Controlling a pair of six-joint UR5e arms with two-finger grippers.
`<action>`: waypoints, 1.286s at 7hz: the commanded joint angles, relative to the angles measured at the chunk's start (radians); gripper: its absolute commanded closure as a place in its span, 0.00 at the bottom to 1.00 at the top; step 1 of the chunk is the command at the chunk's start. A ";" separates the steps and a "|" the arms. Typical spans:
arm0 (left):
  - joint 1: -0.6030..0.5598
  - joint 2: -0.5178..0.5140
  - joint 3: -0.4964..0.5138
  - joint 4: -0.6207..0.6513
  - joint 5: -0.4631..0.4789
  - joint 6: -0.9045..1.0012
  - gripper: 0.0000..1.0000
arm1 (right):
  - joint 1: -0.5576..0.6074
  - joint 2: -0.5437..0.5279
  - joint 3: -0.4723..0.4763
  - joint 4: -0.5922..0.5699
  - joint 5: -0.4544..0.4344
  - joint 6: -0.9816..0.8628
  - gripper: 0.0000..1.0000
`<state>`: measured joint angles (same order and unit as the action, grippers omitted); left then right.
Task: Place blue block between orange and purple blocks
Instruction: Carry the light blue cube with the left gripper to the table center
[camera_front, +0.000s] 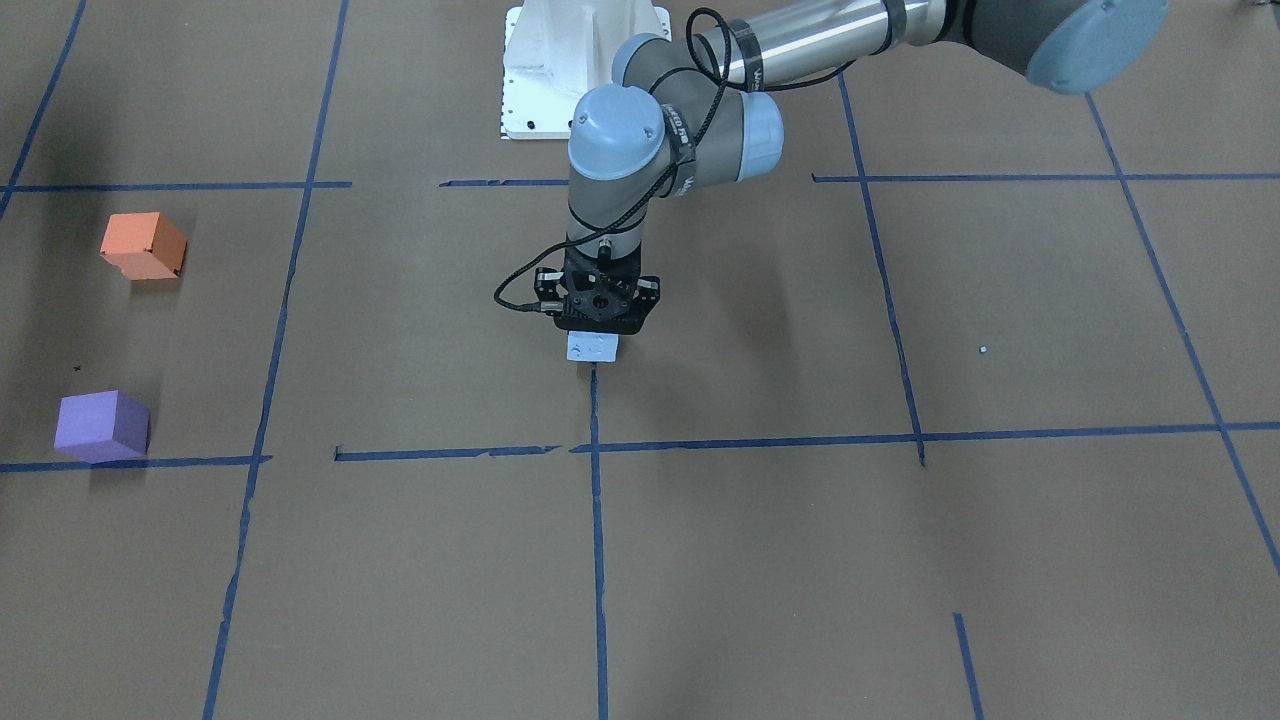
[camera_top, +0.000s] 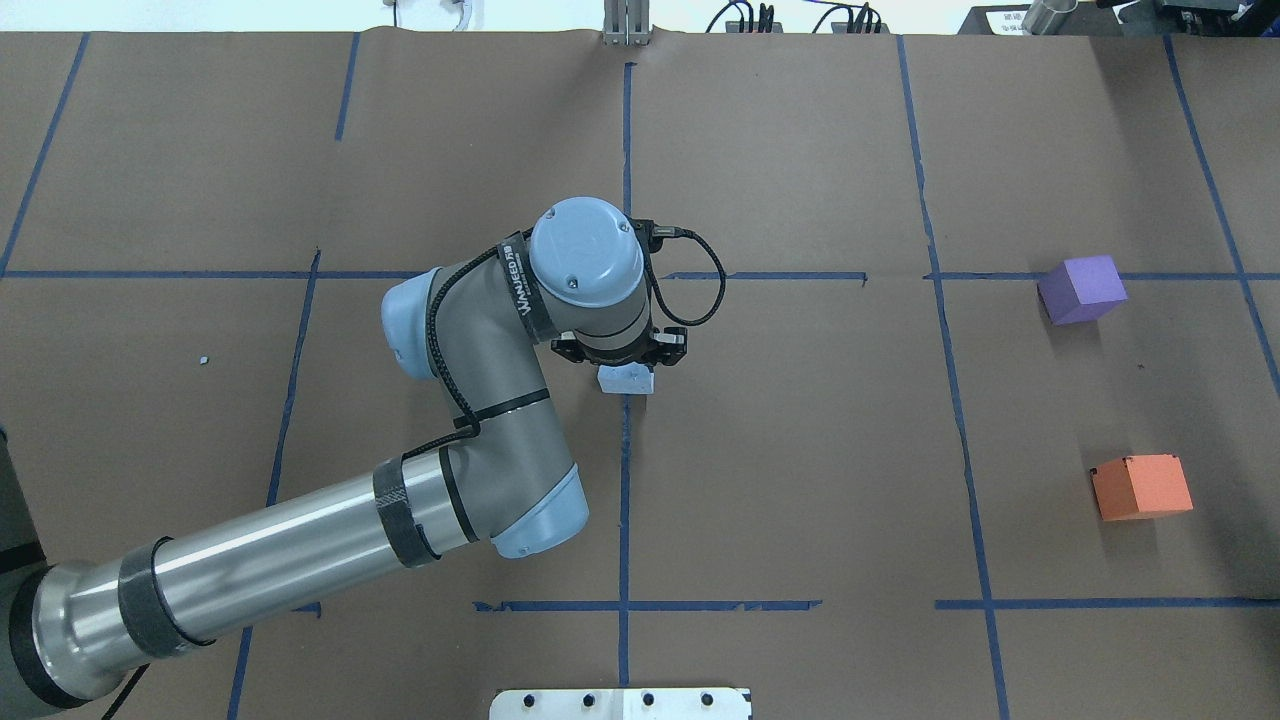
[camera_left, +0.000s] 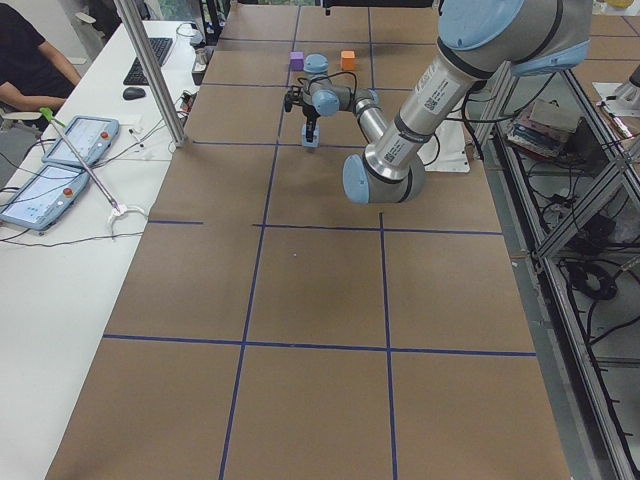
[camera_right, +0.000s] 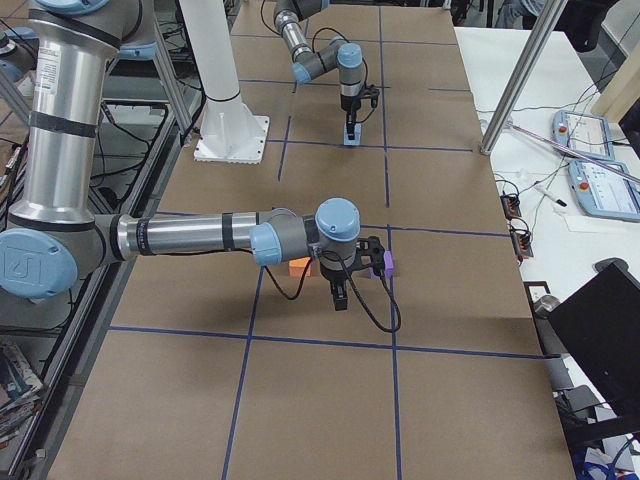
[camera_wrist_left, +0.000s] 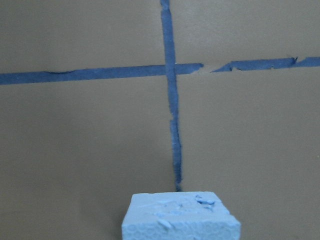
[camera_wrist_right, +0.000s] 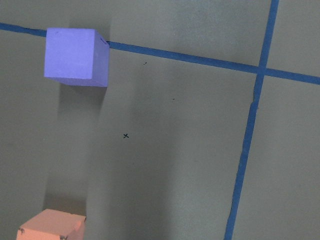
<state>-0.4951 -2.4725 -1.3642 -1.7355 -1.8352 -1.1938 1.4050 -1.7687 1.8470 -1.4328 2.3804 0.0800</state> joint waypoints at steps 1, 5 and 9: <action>0.019 -0.008 0.028 0.002 0.019 -0.013 0.70 | -0.017 0.000 0.001 0.006 0.005 0.044 0.00; 0.000 -0.006 -0.024 0.002 0.020 -0.012 0.00 | -0.203 0.092 0.014 0.237 0.028 0.530 0.00; -0.068 0.333 -0.520 0.005 0.008 0.000 0.00 | -0.566 0.425 0.048 0.264 -0.144 1.216 0.00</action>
<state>-0.5396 -2.2511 -1.7199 -1.7317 -1.8231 -1.1976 0.9681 -1.4593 1.8927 -1.1638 2.3337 1.0872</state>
